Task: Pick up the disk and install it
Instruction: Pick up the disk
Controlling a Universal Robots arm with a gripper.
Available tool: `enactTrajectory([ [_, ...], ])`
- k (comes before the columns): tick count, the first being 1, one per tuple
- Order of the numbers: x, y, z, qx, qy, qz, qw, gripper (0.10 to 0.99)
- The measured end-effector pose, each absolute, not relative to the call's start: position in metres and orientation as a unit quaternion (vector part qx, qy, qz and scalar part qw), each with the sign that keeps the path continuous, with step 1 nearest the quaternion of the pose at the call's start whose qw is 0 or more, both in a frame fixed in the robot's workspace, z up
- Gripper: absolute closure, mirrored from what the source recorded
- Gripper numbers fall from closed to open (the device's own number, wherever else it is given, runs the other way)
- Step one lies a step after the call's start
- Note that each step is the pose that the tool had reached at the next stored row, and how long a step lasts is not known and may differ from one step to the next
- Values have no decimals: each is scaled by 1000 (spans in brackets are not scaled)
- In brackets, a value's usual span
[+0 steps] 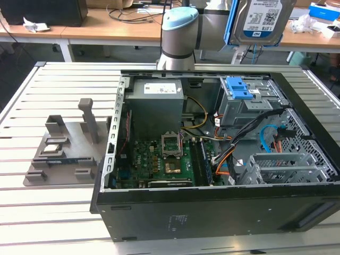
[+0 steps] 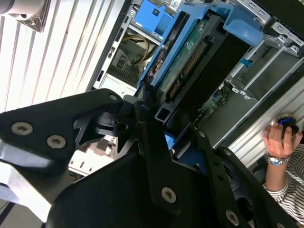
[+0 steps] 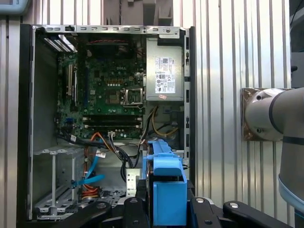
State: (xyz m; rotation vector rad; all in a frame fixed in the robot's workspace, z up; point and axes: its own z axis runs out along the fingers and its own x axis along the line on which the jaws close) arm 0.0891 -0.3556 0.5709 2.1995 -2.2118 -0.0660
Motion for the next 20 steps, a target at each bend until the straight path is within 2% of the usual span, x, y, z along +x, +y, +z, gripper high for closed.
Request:
enactTrajectory([
  [20,89,-373,570,705,-709,-20,12,718],
])
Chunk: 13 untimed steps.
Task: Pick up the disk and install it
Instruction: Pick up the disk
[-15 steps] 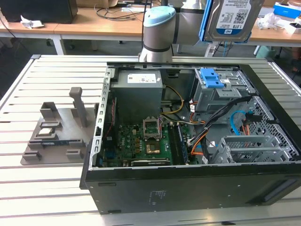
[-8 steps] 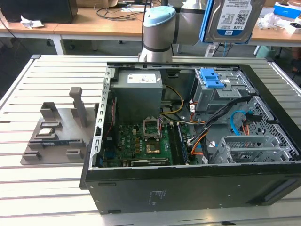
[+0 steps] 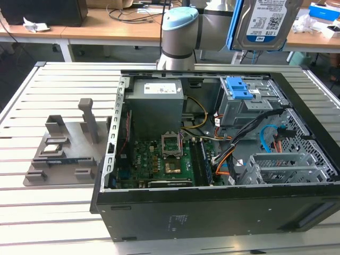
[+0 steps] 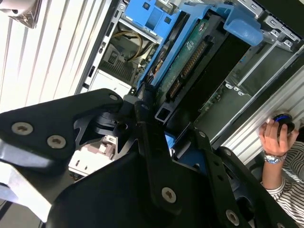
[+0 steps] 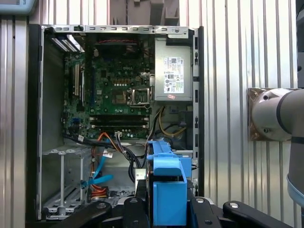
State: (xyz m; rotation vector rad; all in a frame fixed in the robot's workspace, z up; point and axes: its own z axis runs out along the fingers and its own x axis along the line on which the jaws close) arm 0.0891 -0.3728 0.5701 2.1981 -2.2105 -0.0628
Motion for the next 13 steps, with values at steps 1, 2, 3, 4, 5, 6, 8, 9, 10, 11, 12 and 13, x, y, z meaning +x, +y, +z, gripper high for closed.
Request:
enactTrajectory([
  [1,89,-374,570,705,-709,-20,12,718],
  [2,89,-376,570,705,-709,-20,12,718],
  [3,89,-377,570,705,-709,-20,12,718],
  [4,89,-377,570,705,-709,-20,12,718],
  [5,89,-378,570,705,-709,-20,12,718],
  [6,89,-379,570,705,-709,-20,12,718],
  [8,89,-381,570,705,-709,-20,12,718],
  [9,89,-383,570,705,-709,-20,12,718],
  [10,89,-383,570,705,-709,-20,12,718],
  [11,89,-384,570,705,-709,-20,12,718],
  [12,89,-386,570,705,-709,-20,12,718],
  [13,89,-387,570,705,-709,-20,12,718],
])
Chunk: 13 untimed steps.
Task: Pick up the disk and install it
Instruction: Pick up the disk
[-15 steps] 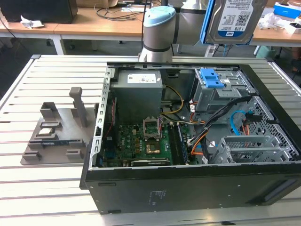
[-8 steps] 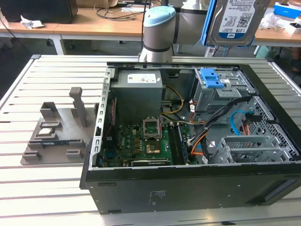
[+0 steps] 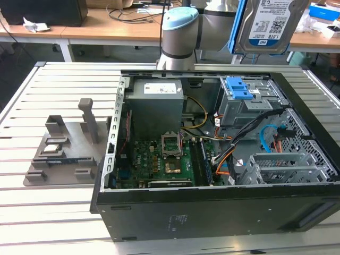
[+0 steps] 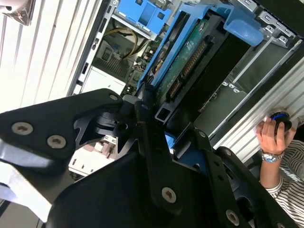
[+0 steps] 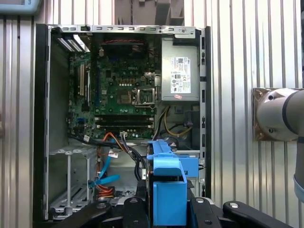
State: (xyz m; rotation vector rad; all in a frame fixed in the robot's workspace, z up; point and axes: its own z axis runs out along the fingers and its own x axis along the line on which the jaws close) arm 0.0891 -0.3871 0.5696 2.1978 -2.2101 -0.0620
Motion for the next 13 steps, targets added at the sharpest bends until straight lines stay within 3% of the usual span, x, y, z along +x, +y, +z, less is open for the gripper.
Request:
enactTrajectory([
  [10,89,-395,569,705,-709,-20,12,718],
  [13,89,-421,569,705,-709,-20,12,718],
])
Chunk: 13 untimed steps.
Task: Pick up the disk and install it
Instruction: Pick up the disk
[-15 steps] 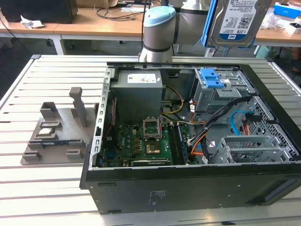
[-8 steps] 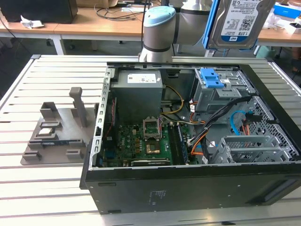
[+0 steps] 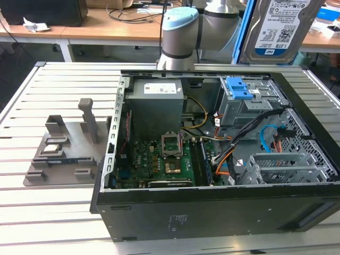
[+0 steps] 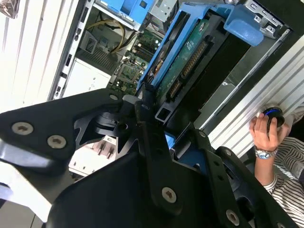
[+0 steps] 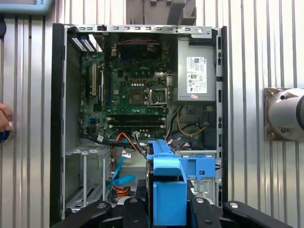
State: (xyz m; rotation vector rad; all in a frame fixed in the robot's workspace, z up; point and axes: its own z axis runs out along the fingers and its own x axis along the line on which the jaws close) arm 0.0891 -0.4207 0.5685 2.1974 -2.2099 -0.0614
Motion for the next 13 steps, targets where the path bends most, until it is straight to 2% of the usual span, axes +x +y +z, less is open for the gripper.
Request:
enactTrajectory([
  [13,89,-438,568,705,-709,-20,12,718],
])
